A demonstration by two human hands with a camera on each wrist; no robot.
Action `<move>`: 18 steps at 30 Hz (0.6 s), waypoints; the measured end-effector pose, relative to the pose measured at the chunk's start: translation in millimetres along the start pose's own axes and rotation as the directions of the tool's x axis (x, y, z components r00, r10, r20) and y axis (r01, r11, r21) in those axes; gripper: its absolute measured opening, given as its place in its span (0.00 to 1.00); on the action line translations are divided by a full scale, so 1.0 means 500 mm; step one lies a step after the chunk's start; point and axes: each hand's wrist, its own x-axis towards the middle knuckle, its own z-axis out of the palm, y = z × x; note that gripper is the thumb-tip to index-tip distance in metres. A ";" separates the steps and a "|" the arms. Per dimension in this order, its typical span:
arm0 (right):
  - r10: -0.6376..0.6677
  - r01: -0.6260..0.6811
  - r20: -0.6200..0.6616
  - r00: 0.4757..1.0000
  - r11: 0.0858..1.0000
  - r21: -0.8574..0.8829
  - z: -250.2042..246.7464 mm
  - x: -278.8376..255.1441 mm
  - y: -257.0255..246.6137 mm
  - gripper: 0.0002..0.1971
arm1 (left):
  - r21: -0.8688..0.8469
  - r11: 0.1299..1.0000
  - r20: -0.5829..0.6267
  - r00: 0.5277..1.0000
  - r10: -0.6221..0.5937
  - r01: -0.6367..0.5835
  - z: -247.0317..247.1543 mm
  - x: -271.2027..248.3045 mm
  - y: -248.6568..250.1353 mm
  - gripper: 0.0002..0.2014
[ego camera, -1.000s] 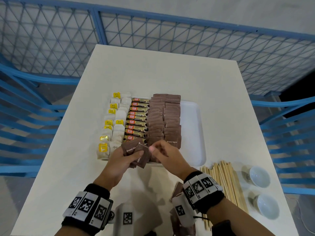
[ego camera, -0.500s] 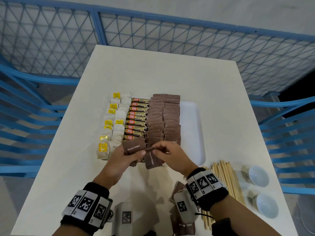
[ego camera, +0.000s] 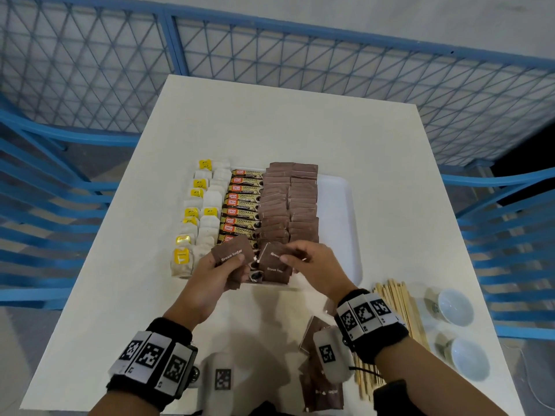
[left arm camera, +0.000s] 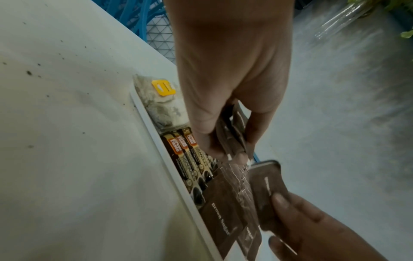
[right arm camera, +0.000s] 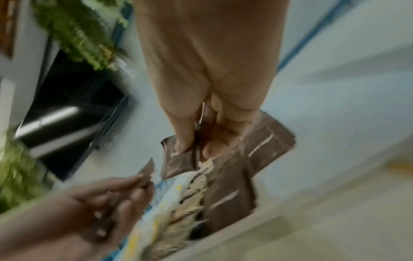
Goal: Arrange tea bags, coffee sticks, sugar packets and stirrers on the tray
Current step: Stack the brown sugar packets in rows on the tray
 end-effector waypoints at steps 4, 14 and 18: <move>-0.030 0.036 0.031 0.999 0.975 -0.218 -0.017 -0.001 0.016 0.09 | -0.134 0.990 -0.073 0.996 -0.045 0.035 -0.007 0.004 0.003 0.07; -0.089 0.107 0.064 0.994 0.913 -0.394 0.029 0.012 0.051 0.07 | -0.080 0.996 -0.007 0.999 -0.038 0.037 -0.005 -0.003 0.003 0.09; -0.163 0.154 0.020 0.986 0.881 -0.447 0.039 0.013 0.059 0.11 | 0.035 0.999 0.057 0.998 -0.037 0.035 -0.008 -0.004 -0.002 0.09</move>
